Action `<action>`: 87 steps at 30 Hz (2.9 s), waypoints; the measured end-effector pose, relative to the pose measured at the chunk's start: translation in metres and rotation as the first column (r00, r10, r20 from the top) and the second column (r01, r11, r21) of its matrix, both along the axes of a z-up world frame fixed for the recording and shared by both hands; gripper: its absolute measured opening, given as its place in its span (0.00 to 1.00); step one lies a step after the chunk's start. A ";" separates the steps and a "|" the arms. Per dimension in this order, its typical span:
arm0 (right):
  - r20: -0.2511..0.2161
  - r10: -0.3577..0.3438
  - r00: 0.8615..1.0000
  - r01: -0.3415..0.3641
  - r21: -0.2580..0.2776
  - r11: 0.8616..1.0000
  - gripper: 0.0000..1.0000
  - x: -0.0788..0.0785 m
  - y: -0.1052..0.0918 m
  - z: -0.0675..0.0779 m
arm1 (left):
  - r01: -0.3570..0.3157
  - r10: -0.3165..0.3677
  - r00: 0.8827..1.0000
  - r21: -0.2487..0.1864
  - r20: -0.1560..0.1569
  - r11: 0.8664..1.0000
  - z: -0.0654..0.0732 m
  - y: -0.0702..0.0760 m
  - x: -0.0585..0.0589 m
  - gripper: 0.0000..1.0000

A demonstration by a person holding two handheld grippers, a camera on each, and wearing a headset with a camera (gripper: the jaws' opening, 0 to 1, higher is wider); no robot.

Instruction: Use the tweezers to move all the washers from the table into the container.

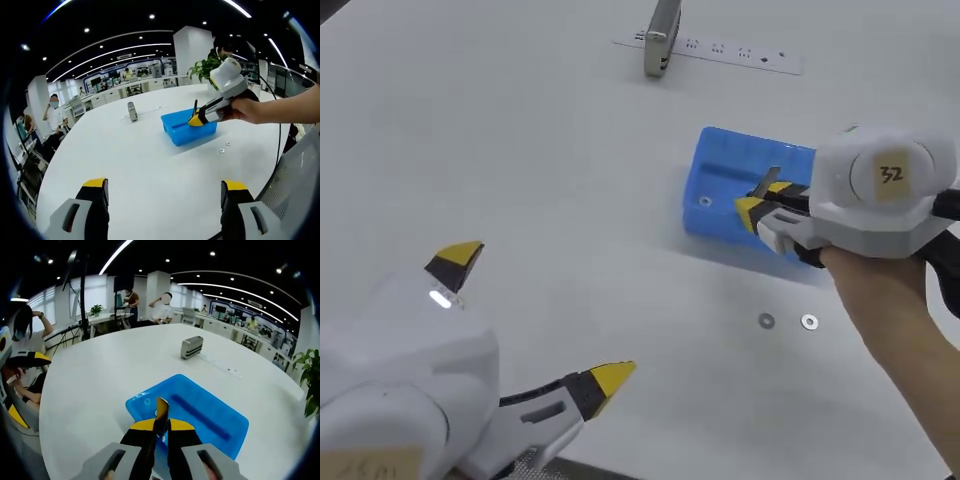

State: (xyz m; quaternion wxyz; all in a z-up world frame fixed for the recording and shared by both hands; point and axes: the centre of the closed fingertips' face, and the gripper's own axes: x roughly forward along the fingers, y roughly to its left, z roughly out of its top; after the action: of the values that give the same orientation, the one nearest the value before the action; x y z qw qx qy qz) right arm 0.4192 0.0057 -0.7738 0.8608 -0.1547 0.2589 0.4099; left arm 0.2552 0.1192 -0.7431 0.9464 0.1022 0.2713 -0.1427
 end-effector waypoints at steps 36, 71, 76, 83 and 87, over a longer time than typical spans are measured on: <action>-0.011 -0.015 1.000 0.016 0.099 0.995 0.04 -0.060 -0.035 0.055 | 0.010 -0.010 1.000 0.012 -0.003 1.000 -0.001 -0.002 0.000 0.95; -0.129 -0.008 0.992 0.007 -0.004 1.000 0.04 -0.084 -0.045 -0.009 | 0.022 -0.022 0.999 0.023 -0.025 0.999 -0.005 -0.003 -0.002 0.95; -0.122 -0.013 0.992 0.013 -0.001 1.000 0.04 -0.084 -0.045 -0.009 | 0.024 -0.023 0.999 0.027 -0.028 0.999 -0.006 -0.003 -0.002 0.95; -0.117 -0.015 0.993 0.015 0.002 1.000 0.04 -0.084 -0.045 -0.003 | 0.022 -0.021 0.999 0.017 -0.025 1.000 -0.005 -0.003 -0.002 0.95; -0.103 -0.013 0.995 0.014 0.008 1.000 0.04 -0.083 -0.045 0.006 | 0.022 -0.021 0.999 0.019 -0.025 1.000 -0.005 -0.003 -0.002 0.95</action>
State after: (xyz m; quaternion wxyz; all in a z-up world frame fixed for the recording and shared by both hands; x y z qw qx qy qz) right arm 0.3367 -0.0394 -0.7678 0.8499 -0.1277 0.3020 0.4125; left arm 0.2534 0.1159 -0.7485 0.9403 0.1123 0.2832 -0.1516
